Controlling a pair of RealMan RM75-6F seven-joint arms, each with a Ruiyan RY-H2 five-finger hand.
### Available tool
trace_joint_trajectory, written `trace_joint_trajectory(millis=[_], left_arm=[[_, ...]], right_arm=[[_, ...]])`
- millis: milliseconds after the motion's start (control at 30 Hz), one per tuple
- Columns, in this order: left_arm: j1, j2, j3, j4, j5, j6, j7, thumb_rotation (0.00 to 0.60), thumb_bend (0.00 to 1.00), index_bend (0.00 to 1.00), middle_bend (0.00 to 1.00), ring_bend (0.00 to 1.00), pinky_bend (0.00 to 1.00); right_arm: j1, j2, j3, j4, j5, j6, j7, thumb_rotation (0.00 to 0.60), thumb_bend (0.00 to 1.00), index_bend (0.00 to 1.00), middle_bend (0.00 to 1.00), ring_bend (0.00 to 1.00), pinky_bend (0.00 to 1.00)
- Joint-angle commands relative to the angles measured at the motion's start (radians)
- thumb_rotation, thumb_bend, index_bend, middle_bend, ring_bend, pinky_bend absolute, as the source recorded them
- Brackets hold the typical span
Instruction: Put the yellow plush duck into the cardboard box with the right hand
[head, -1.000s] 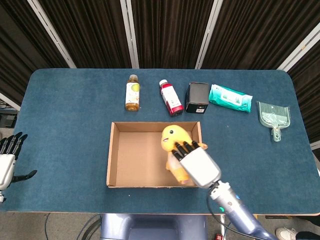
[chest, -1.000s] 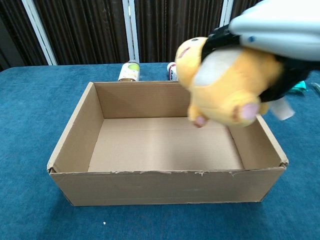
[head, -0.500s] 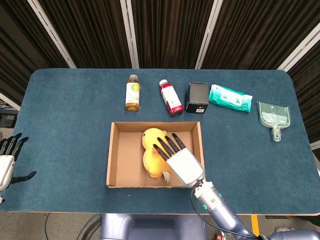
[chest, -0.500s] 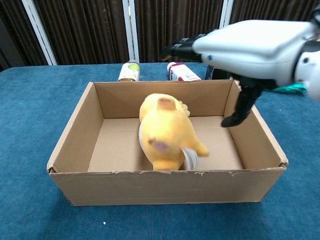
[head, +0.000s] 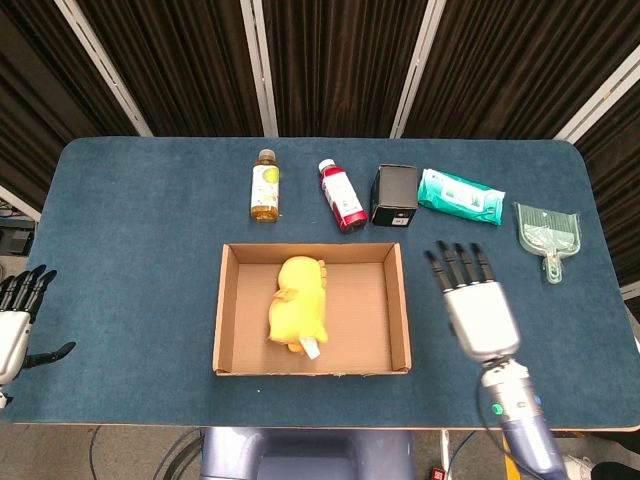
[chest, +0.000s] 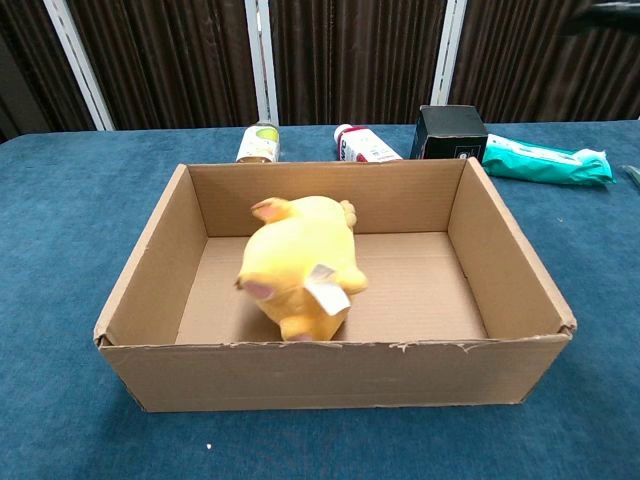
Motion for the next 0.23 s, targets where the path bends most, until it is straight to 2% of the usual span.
trace_joint_trajectory(millis=[33, 167, 233], left_arm=[[-0.001, -0.011, 0.000, 0.011, 0.011, 0.007, 0.000, 0.600, 0.00, 0.00, 0.00, 0.00, 0.00], [-0.008, -0.022, -0.001, 0.022, 0.001, -0.009, 0.013, 0.600, 0.00, 0.00, 0.00, 0.00, 0.00], [-0.013, -0.027, -0.004, 0.025, -0.005, -0.017, 0.017, 0.600, 0.00, 0.00, 0.00, 0.00, 0.00]], right_arm=[[-0.156, 0.001, -0.021, 0.237, 0.018, 0.130, 0.287, 0.600, 0.00, 0.00, 0.00, 0.00, 0.00], [-0.200, -0.041, -0.042, 0.366, 0.021, 0.117, 0.439, 0.600, 0.00, 0.00, 0.00, 0.00, 0.00], [-0.202, -0.039, -0.048, 0.417, -0.028, 0.121, 0.484, 0.600, 0.00, 0.00, 0.00, 0.00, 0.00]])
